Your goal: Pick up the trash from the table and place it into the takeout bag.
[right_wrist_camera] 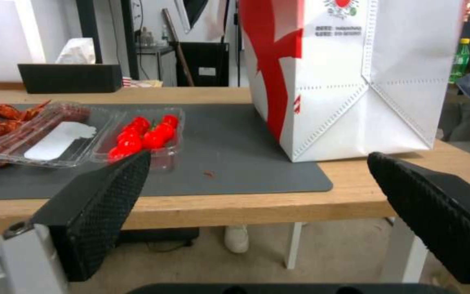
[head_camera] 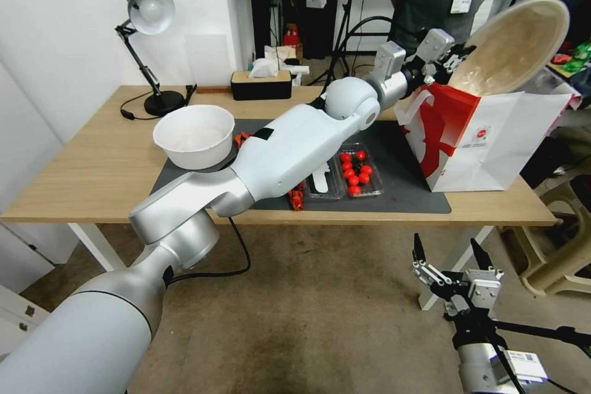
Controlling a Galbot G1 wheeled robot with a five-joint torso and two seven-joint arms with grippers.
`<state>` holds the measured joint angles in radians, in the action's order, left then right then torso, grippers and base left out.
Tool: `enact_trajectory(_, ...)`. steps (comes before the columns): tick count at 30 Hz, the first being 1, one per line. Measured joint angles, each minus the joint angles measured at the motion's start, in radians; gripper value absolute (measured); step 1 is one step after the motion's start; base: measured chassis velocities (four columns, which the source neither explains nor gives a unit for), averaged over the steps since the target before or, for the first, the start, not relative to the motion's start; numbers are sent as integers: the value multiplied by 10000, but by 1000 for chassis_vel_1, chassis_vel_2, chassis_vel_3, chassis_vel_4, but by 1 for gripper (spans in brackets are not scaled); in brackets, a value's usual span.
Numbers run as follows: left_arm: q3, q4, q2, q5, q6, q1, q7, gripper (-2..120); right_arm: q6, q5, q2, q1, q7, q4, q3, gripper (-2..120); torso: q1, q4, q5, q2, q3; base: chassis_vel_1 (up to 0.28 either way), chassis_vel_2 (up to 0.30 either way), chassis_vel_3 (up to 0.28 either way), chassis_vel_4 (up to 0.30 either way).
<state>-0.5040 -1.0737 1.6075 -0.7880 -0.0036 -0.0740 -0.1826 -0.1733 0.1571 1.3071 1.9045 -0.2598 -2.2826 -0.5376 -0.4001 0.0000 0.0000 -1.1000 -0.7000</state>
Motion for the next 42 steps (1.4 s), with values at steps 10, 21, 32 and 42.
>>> enact_trajectory(10,153,-312,-164,7,-20,319,270,59,-24,9,6,-5,7,33,18,100,0,0,0,0,0,0,0,0,0)
enact_trajectory(21,639,-1617,-1183,-631,-43,1184,1201,98,-48,27,17,-13,10,73,47,100,0,2,-2,0,1,0,0,0,0)
enact_trajectory(32,2381,-4483,-3805,-307,-71,3714,1309,100,-48,-55,63,-25,20,47,162,100,2,0,-4,0,1,0,0,0,0)
enact_trajectory(42,4334,-6630,-5545,447,-213,6539,1090,100,-48,-145,4,-6,26,-49,210,100,2,0,-4,0,1,0,0,0,0)
